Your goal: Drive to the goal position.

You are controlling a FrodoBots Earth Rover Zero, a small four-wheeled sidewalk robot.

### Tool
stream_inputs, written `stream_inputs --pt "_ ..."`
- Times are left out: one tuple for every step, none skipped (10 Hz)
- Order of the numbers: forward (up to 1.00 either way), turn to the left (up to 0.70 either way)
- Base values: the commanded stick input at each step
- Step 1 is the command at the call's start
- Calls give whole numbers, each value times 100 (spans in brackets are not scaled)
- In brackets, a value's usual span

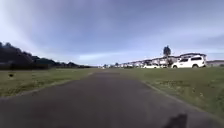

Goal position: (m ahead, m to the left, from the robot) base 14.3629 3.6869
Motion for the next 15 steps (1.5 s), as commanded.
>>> stream_inputs --pt "100 0" --pt "100 16" --pt "100 27" --pt "100 27" --pt "100 27" --pt "100 23" --pt "100 8" --pt "100 0" --pt "100 0" --pt "100 0" --pt "100 0" --pt "100 0" --pt "100 0" --pt "100 0" --pt "100 0"
